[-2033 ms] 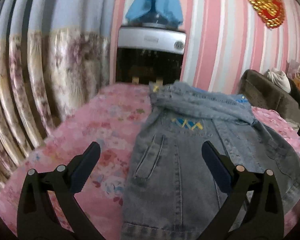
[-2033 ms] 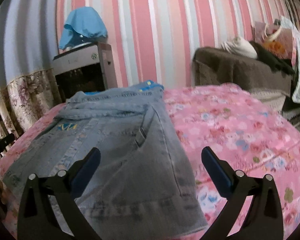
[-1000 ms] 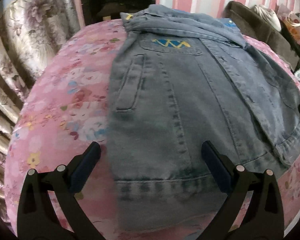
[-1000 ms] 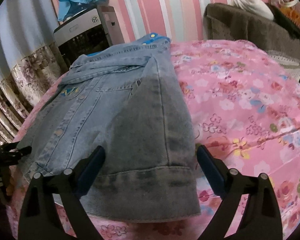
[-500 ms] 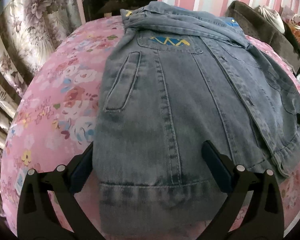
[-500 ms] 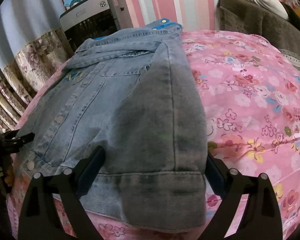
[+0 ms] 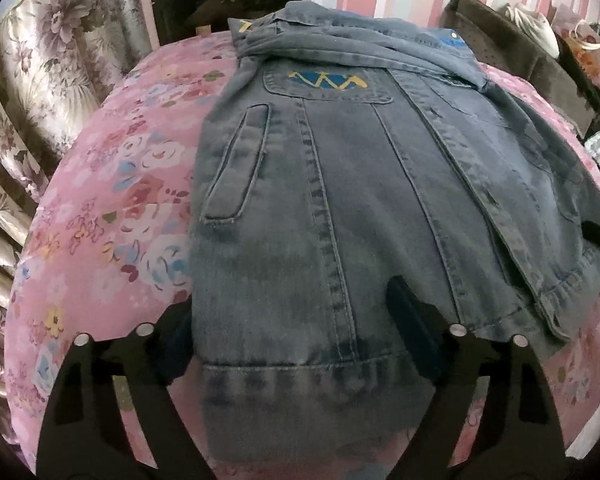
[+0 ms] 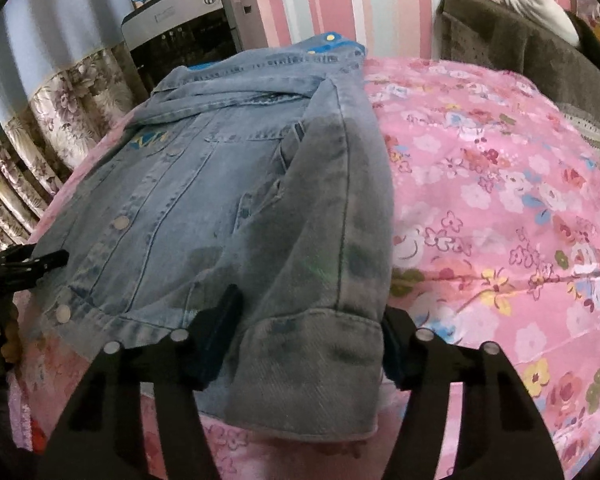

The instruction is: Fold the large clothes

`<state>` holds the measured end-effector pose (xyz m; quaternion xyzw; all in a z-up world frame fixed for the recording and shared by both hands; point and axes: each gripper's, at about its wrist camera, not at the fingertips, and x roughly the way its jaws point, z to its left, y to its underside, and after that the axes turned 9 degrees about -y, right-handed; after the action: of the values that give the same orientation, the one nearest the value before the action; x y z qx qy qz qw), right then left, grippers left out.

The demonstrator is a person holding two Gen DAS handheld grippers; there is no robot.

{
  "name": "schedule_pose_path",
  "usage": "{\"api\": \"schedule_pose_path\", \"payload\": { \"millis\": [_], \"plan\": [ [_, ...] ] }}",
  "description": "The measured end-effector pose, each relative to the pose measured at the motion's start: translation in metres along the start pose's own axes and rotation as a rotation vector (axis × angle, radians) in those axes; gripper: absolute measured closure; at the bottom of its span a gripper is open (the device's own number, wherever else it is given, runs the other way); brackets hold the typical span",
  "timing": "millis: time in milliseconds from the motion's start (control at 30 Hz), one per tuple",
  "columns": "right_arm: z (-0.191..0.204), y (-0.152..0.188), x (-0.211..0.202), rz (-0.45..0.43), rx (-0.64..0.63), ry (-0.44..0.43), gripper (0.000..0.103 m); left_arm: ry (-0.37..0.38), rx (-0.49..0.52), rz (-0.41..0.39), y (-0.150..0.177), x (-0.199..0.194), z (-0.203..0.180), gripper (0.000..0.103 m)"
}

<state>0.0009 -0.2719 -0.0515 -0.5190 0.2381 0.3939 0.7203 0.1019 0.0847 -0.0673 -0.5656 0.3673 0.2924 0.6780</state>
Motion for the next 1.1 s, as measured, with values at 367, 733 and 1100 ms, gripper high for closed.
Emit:
{"api": "schedule_pose_path", "payload": {
  "millis": [367, 733, 1100],
  "plan": [
    [0.005, -0.024, -0.014, -0.027, 0.006, -0.132, 0.090, 0.083, -0.006, -0.035, -0.015, -0.016, 0.005, 0.081],
    [-0.001, -0.084, -0.038, -0.141, 0.016, -0.301, 0.091, 0.120, 0.038, -0.158, -0.078, -0.044, -0.005, 0.089],
    [-0.026, -0.220, -0.010, -0.260, 0.061, -0.320, 0.091, 0.126, -0.008, -0.225, -0.208, -0.015, 0.008, 0.089]
  ]
}}
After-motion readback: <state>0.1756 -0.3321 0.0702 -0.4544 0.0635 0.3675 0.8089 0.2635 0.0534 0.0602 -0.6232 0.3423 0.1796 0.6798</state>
